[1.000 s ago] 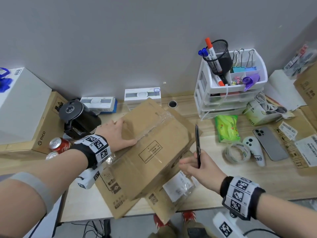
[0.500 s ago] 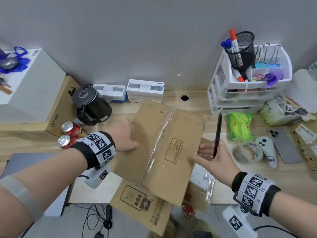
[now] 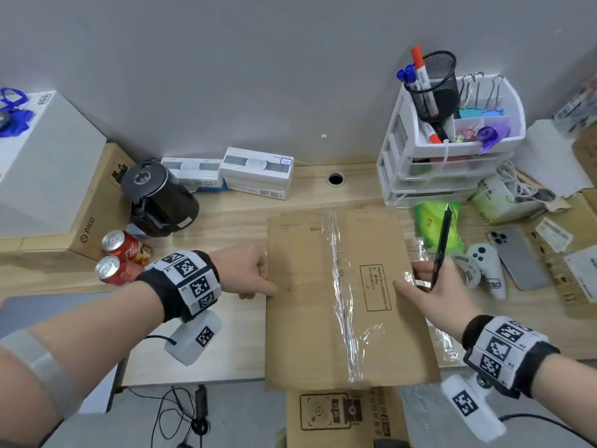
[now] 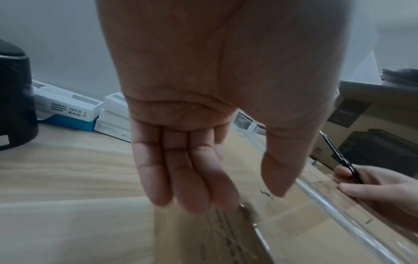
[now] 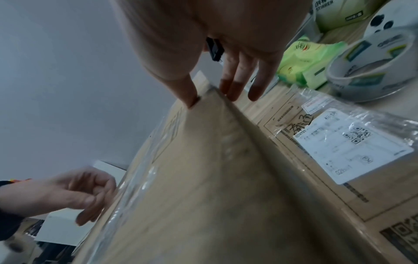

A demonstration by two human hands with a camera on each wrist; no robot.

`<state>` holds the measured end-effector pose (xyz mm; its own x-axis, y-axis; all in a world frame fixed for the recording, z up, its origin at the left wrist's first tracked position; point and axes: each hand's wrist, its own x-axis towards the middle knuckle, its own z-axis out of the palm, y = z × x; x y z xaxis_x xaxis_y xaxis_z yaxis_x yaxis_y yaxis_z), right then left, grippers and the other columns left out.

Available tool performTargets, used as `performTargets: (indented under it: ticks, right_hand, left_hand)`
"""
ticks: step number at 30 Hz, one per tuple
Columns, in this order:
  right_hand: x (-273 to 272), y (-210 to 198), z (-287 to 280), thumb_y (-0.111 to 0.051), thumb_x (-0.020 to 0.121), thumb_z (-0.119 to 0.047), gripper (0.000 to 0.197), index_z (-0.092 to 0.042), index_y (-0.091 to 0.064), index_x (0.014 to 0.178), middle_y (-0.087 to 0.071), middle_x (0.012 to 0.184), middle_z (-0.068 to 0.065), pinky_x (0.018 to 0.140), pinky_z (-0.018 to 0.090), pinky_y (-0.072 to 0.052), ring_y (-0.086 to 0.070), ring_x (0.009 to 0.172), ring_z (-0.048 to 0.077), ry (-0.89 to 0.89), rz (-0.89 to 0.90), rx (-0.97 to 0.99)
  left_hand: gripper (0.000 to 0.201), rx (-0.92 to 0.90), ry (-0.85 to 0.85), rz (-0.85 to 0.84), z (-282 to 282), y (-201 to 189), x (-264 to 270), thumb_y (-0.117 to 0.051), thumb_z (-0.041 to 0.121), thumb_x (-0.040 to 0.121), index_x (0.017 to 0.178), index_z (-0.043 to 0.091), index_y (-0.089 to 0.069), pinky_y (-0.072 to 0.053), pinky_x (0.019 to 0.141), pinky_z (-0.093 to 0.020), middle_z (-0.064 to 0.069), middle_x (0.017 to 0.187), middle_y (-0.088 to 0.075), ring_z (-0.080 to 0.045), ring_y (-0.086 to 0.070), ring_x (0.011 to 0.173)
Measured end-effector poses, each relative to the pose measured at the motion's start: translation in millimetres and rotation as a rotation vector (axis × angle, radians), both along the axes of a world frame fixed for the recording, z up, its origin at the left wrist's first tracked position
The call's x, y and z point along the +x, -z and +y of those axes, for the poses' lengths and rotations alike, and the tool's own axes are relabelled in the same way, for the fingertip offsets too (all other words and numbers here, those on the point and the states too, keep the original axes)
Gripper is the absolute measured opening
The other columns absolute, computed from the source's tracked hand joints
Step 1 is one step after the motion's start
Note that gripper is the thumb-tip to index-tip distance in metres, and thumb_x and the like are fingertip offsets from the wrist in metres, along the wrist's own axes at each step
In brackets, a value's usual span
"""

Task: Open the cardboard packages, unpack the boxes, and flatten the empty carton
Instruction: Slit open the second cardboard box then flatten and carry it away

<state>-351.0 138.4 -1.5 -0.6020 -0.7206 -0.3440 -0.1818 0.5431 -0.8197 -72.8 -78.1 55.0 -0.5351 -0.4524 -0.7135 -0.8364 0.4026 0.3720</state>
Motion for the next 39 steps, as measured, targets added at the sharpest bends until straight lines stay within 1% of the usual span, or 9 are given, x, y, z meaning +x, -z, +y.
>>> performTargets:
  ticks: [3,8,14,18,25,31,35,37,39]
  right_hand:
    - [-1.7,-2.5,-2.3,-0.081,0.079,-0.017,0.049,-0.017,-0.045,0.113,-0.058,0.106,-0.012,0.097,0.039,-0.051,-0.058,0.099,-0.001,-0.054,-0.014,-0.016]
    - [0.7,-3.4,-14.5,-0.079,0.082,-0.02,0.047,-0.019,-0.043,0.113,-0.056,0.11,-0.021,0.102,0.038,-0.047,-0.058,0.112,0.01,-0.17,-0.018,-0.013]
    - [-16.1,-2.9,-13.5,-0.078,0.082,-0.018,0.044,-0.036,-0.045,0.105,-0.057,0.118,-0.014,0.104,0.037,-0.047,-0.055,0.11,-0.005,-0.239,-0.08,-0.017]
    - [-21.7,2.0,-24.8,-0.078,0.081,-0.02,0.046,-0.037,-0.044,0.107,-0.06,0.124,-0.009,0.104,0.043,-0.049,-0.06,0.117,0.009,-0.339,-0.112,-0.005]
    - [-6.8,-0.7,-73.9,-0.081,0.076,-0.037,0.055,-0.017,-0.055,0.12,-0.067,0.111,-0.011,0.092,0.026,-0.053,-0.063,0.102,-0.002,-0.576,0.073,0.065]
    - [-16.9,-21.1,-76.3,-0.076,0.073,-0.054,0.048,-0.016,-0.048,0.084,-0.06,0.073,-0.002,0.059,0.032,-0.047,-0.059,0.067,0.018,-0.393,0.292,0.171]
    - [-31.0,-27.4,-40.6,-0.065,0.065,-0.076,0.063,-0.023,-0.032,0.064,-0.041,0.054,-0.006,0.045,0.028,-0.031,-0.041,0.044,0.014,-0.392,0.409,0.375]
    - [-34.9,-23.5,-21.5,-0.065,0.059,-0.082,0.071,-0.018,-0.036,0.06,-0.044,0.047,-0.003,0.043,0.026,-0.034,-0.043,0.037,0.015,-0.357,0.311,0.43]
    - [-31.1,-21.1,-8.2,-0.073,0.06,-0.076,0.074,-0.007,-0.049,0.074,-0.063,0.067,0.007,0.044,0.03,-0.05,-0.064,0.045,0.018,-0.294,0.09,0.439]
  left_hand:
    - [0.038,-0.031,0.149,-0.094,1.4,-4.5,3.3,-0.074,0.044,0.082,0.086,0.007,-0.073,-0.049,0.057,-0.019,-0.003,0.067,-0.073,-0.007,-0.059,0.055]
    - [0.031,-0.414,0.099,0.038,-13.8,-4.0,3.8,-0.079,0.045,0.074,0.083,0.021,-0.061,-0.046,0.062,-0.028,0.002,0.082,-0.064,-0.017,-0.059,0.077]
    - [0.091,-0.37,-0.053,0.164,-32.2,9.8,2.8,-0.081,0.052,0.073,0.146,0.018,-0.039,-0.046,0.103,-0.039,0.0,0.139,-0.049,-0.019,-0.052,0.12]
    - [0.075,-0.304,-0.059,0.05,-29.9,12.5,0.5,-0.071,0.062,0.08,0.138,0.021,-0.045,-0.047,0.082,-0.032,0.002,0.114,-0.062,-0.017,-0.058,0.097]
    - [0.062,-0.292,0.126,-0.257,-32.9,10.9,16.2,-0.05,0.076,0.085,0.086,0.016,-0.063,-0.042,0.062,-0.03,0.0,0.08,-0.07,-0.019,-0.065,0.079]
    - [0.065,-0.252,0.171,-0.344,-31.2,4.2,22.5,-0.039,0.071,0.093,0.095,0.011,-0.065,-0.041,0.061,-0.028,-0.006,0.074,-0.077,-0.015,-0.07,0.074]
    - [0.058,-0.205,0.129,-0.31,-23.6,-0.8,10.3,-0.041,0.058,0.099,0.089,0.005,-0.061,-0.039,0.058,-0.027,-0.001,0.056,-0.064,-0.011,-0.058,0.055]
    - [0.05,-0.214,0.132,-0.297,-20.1,-5.6,3.6,-0.041,0.055,0.101,0.085,0.01,-0.056,-0.041,0.066,-0.03,0.002,0.059,-0.058,-0.01,-0.055,0.058]
    - [0.047,-0.164,0.121,-0.294,-19.6,-7.5,-0.5,-0.041,0.052,0.101,0.078,0.013,-0.053,-0.046,0.072,-0.031,0.001,0.06,-0.06,-0.016,-0.064,0.064]
